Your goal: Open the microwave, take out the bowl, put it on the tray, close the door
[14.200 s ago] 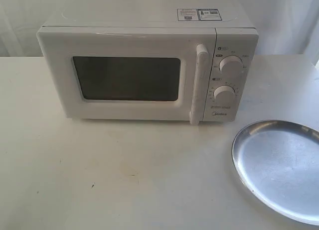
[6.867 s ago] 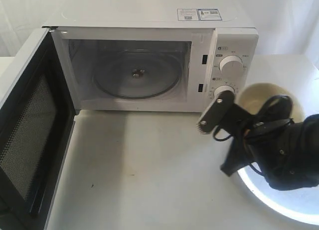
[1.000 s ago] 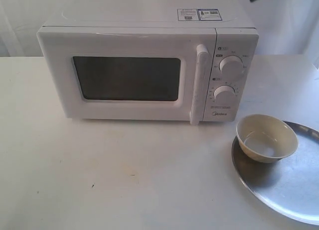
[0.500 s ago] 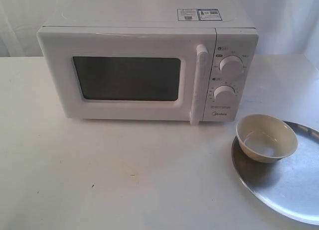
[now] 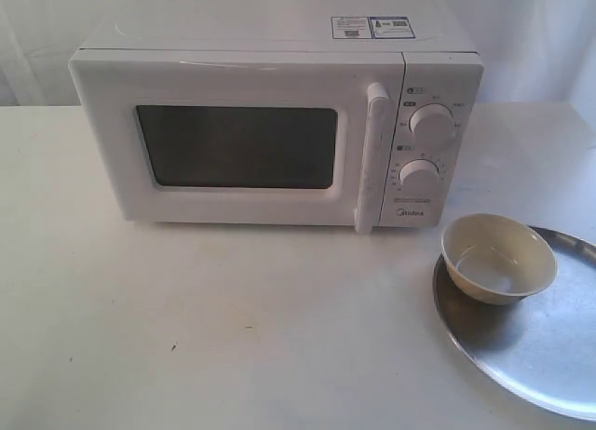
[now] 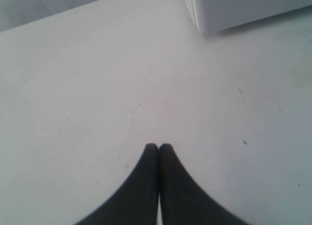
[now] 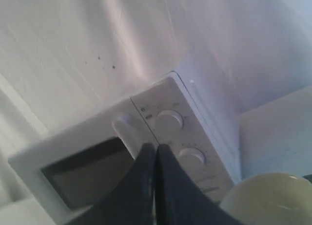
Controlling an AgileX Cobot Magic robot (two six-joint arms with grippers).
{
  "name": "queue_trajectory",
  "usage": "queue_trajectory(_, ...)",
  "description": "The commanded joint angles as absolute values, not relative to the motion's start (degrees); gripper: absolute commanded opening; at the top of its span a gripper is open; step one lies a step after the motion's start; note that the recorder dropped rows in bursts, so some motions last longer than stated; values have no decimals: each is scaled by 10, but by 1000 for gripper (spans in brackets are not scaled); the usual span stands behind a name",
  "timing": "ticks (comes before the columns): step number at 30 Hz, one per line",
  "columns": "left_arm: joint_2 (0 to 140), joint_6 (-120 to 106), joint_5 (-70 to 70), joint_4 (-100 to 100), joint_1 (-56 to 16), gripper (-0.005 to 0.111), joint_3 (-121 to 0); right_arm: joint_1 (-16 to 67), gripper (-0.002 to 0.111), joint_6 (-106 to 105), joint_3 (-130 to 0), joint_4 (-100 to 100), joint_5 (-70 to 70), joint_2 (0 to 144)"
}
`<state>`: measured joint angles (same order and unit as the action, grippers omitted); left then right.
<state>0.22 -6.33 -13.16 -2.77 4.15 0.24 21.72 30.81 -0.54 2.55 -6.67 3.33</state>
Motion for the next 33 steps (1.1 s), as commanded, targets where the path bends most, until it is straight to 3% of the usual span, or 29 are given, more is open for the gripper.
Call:
queue_trajectory(1,0,-62,-132,-26,39,0,0,216,0,309,0,-124,10,0)
queue_trajectory(5,0,-62,-133,-26,39,0,0,216,0,291,0,-99,55,0)
queue_trajectory(16,0,-62,-133,-26,39,0,0,216,0,-191,0,20,124,0)
queue_trajectory(33,0,-62,-133,-26,39,0,0,215,0,-80,0,15,183,0)
